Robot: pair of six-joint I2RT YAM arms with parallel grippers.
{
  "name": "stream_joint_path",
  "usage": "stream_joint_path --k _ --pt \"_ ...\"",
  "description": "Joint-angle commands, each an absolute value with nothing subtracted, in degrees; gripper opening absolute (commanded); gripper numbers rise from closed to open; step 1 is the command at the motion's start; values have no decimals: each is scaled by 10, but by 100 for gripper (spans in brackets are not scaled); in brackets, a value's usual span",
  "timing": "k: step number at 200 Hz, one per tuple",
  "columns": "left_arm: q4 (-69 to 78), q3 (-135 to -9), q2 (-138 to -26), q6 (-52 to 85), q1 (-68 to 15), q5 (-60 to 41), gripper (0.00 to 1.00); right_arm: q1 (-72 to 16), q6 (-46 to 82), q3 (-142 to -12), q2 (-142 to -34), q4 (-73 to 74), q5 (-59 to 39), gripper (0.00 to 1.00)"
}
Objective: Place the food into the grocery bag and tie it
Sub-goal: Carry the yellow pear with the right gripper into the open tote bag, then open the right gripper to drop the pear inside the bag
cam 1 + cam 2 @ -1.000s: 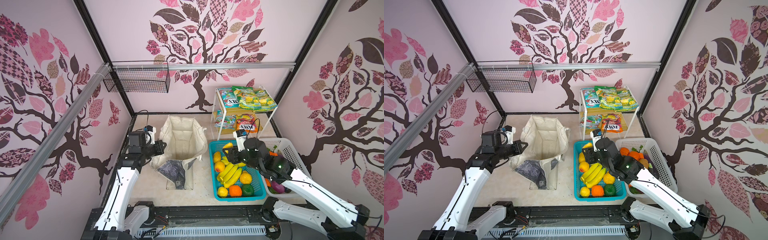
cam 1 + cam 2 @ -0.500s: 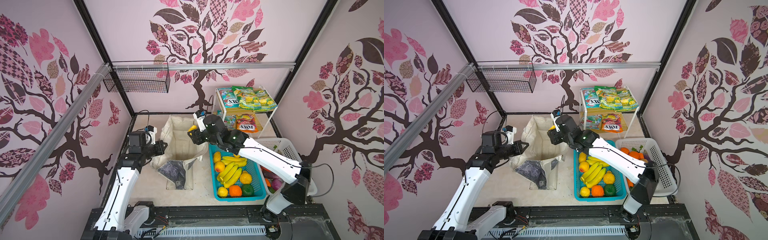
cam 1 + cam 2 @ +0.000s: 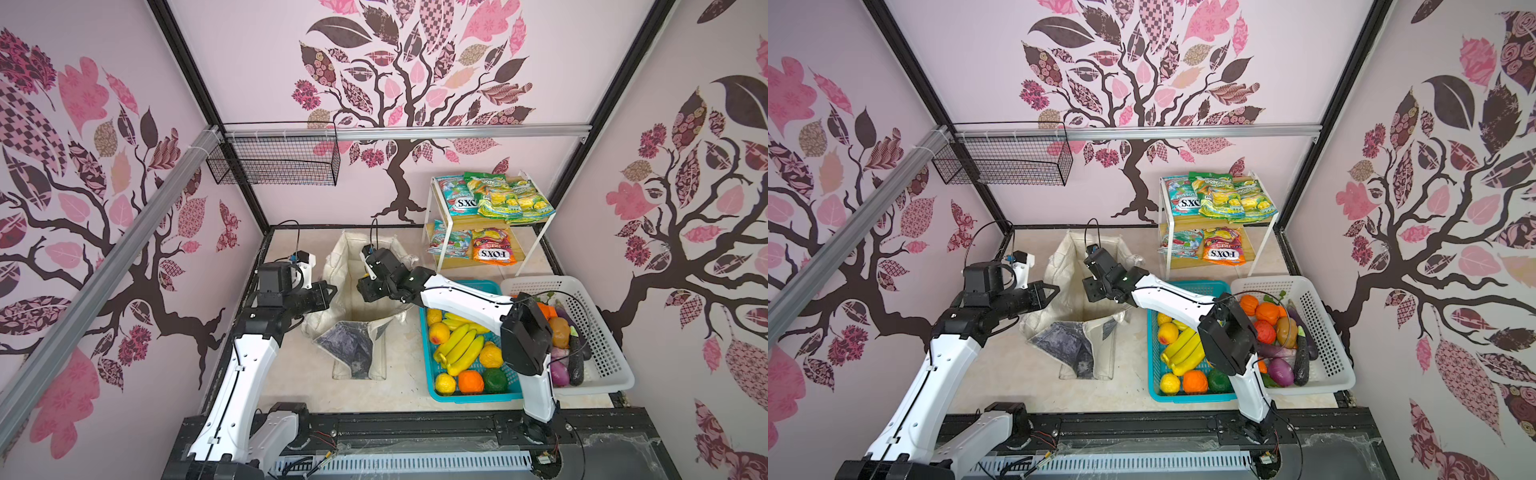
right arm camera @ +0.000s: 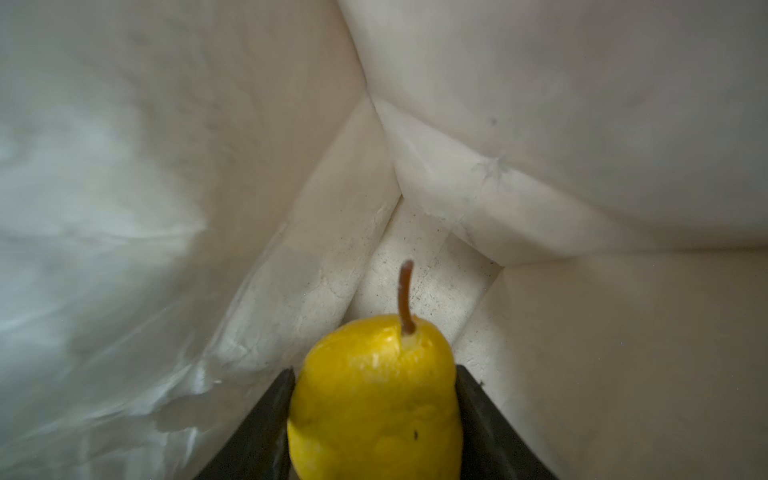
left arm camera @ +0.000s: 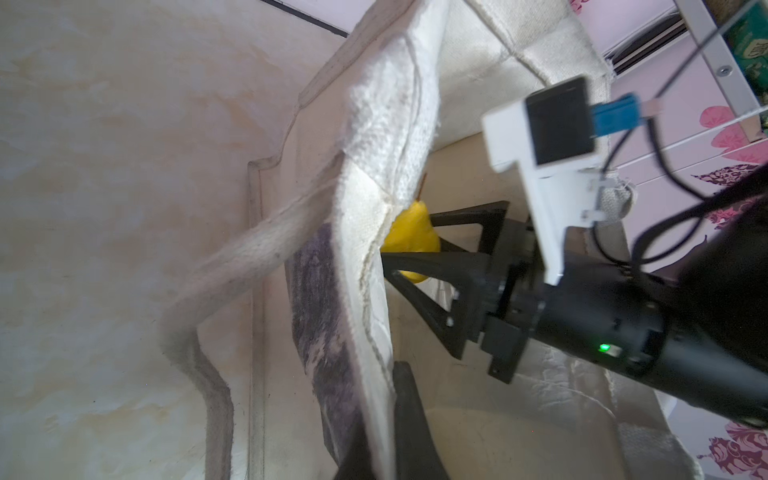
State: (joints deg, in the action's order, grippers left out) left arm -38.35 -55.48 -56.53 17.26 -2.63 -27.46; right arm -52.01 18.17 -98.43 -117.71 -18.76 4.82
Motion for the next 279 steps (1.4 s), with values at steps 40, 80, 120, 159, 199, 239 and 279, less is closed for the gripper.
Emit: stream_joint_path --k 40,80,120,159,199,239,279 --pt "-371 -543 -545 169 -28 -265 0 -520 229 -996 -1277 -186 82 57" --pt "-366 -543 -537 172 -27 -262 0 -494 255 -1014 -1334 -224 74 59" --pt "-372 -544 -541 171 -22 -260 0 -487 260 -1009 -1365 -226 67 70" --pt "-368 -543 -540 173 -18 -263 0 -487 248 -1012 -1336 -227 53 91" --pt "-369 -543 -543 174 -18 -261 0 -488 231 -1027 -1257 -244 63 100" --pt "-369 -542 -541 174 -18 -258 0 -504 218 -1024 -1172 -249 15 100" --pt "-369 -540 -542 175 -21 -255 0 -526 237 -1002 -1086 -246 19 100"
